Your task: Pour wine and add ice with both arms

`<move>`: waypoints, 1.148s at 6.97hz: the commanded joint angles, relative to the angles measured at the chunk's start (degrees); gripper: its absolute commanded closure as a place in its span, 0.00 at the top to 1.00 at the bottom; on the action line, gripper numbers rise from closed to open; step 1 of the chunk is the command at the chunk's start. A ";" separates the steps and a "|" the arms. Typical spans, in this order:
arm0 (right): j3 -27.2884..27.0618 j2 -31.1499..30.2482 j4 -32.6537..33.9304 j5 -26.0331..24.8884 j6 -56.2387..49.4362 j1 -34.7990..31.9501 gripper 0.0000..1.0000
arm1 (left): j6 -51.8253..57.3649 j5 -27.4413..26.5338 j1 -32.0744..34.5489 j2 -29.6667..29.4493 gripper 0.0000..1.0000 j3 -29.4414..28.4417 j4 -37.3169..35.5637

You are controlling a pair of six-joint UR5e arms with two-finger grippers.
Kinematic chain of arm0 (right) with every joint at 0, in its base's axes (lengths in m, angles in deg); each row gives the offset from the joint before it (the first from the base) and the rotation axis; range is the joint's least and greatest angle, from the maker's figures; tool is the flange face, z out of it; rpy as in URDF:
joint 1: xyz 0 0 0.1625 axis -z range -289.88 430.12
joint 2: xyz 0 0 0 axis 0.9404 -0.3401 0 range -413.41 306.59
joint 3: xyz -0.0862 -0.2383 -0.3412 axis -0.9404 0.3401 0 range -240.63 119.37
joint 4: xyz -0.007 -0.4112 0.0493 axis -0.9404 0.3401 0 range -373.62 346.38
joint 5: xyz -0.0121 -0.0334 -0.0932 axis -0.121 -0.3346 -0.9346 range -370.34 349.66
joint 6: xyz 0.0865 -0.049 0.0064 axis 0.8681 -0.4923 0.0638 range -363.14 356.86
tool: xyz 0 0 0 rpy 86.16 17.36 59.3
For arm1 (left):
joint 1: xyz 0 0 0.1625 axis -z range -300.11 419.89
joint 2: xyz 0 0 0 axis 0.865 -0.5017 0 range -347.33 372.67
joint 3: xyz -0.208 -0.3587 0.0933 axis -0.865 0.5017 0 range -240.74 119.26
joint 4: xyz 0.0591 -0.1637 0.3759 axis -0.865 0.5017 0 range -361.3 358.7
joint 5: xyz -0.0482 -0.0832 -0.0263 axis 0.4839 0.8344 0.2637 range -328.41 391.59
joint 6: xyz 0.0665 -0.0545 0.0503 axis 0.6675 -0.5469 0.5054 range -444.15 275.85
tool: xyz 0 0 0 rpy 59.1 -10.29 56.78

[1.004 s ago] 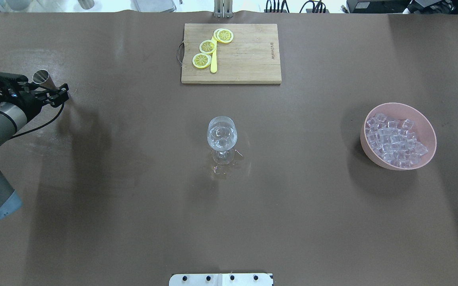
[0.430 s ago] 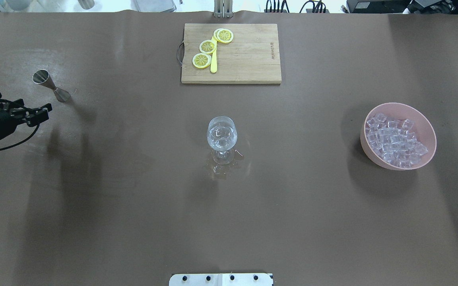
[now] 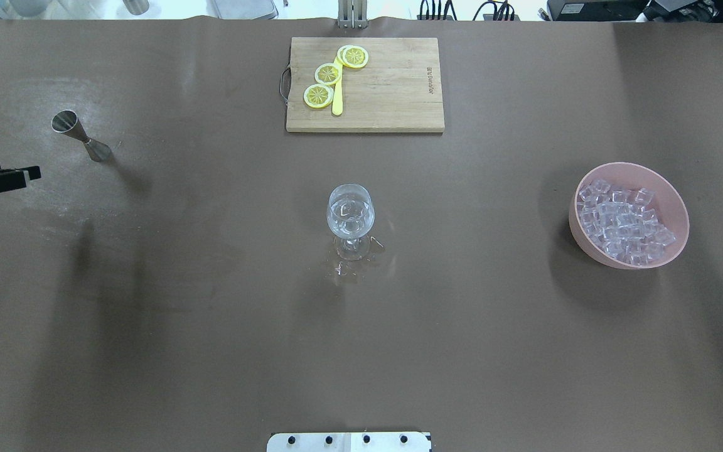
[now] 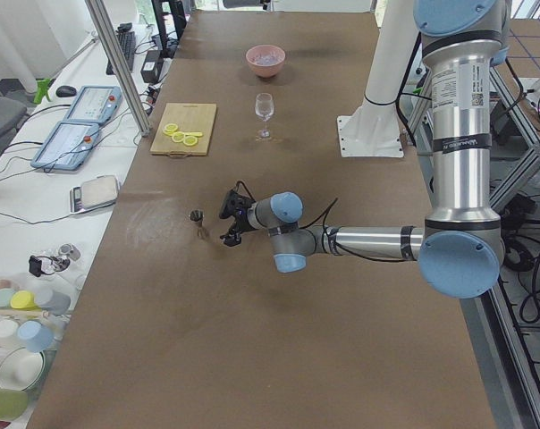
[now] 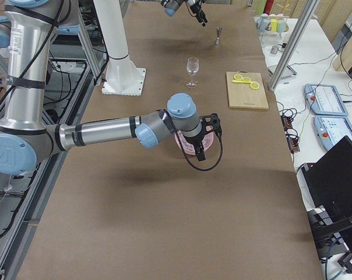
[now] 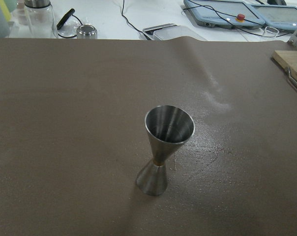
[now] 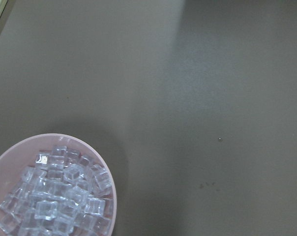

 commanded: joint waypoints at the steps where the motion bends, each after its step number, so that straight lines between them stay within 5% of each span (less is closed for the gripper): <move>1: -0.76 4.90 7.66 -0.91 1.99 5.22 0.93 | -0.95 19.96 12.78 -3.39 0.97 2.70 -12.48; 3: -5.67 7.46 17.88 -2.22 2.25 11.54 0.93 | -0.95 20.73 12.91 -3.67 0.97 3.42 -15.17; 5: -5.42 10.11 18.45 -8.25 9.78 20.92 0.95 | -3.74 20.12 13.08 -4.20 0.97 3.42 -16.67; 8: -1.22 12.64 18.37 -9.43 9.81 23.96 0.94 | -3.77 21.08 13.52 -8.66 0.97 3.50 -25.32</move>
